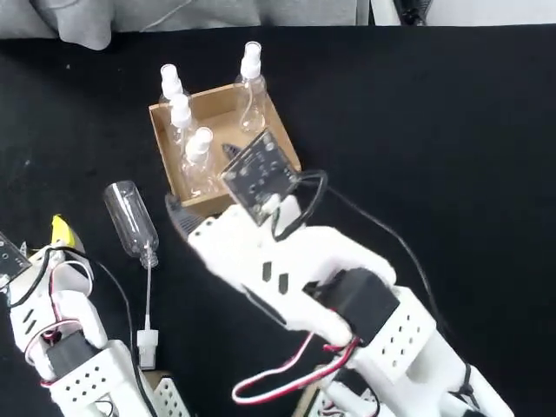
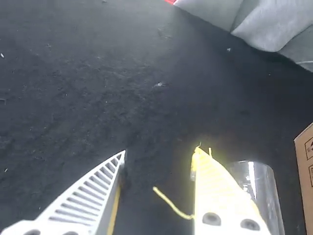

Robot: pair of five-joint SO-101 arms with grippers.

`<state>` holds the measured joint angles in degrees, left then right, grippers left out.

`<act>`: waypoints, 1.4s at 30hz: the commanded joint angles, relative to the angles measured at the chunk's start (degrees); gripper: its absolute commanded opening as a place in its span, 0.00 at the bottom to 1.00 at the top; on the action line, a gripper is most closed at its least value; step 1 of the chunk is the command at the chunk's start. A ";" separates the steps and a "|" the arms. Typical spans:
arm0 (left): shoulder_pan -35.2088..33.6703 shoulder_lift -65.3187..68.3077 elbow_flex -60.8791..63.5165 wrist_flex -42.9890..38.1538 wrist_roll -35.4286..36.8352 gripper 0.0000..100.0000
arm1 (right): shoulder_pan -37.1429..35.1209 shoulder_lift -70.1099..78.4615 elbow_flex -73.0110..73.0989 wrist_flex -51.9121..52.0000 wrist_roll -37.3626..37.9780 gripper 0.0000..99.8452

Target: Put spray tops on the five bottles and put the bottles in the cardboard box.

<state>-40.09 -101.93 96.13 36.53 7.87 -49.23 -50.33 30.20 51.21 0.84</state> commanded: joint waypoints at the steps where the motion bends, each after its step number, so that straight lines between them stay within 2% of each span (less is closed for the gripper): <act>1: -0.57 -0.70 1.36 0.79 0.70 0.20 | -3.60 -1.63 -0.40 0.09 -0.26 0.29; 10: -0.31 -0.62 1.36 0.88 0.79 0.20 | -8.79 10.95 -4.18 -0.88 2.37 0.29; 22: -0.48 -0.35 1.36 0.97 0.79 0.20 | -8.88 30.20 -17.27 -0.88 2.02 0.29; 32: -0.57 -0.62 1.36 2.29 0.79 0.20 | -8.88 45.23 -28.70 -0.44 -3.16 0.29; 42: -0.57 -0.70 1.36 2.46 0.79 0.20 | -8.62 57.80 -37.23 -0.35 -3.43 0.29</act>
<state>-40.09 -101.93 96.13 38.81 8.31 -56.79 6.37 -1.19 51.21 -1.98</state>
